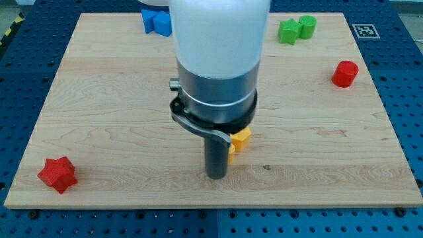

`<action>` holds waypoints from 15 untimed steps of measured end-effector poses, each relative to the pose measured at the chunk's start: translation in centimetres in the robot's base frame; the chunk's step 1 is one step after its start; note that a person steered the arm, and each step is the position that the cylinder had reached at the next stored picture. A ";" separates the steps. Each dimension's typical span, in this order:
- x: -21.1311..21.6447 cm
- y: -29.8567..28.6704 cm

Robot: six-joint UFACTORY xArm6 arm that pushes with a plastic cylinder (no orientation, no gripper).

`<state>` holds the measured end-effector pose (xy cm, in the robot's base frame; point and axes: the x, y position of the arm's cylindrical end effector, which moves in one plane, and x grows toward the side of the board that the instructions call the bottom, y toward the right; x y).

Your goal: Move the red circle to the top left diagonal of the yellow heart

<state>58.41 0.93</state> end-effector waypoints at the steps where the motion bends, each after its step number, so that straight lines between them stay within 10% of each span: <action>1: 0.8 5.6; 6: -15.3 30.7; 8: -20.1 29.8; 15: -17.1 10.8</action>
<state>41.28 11.74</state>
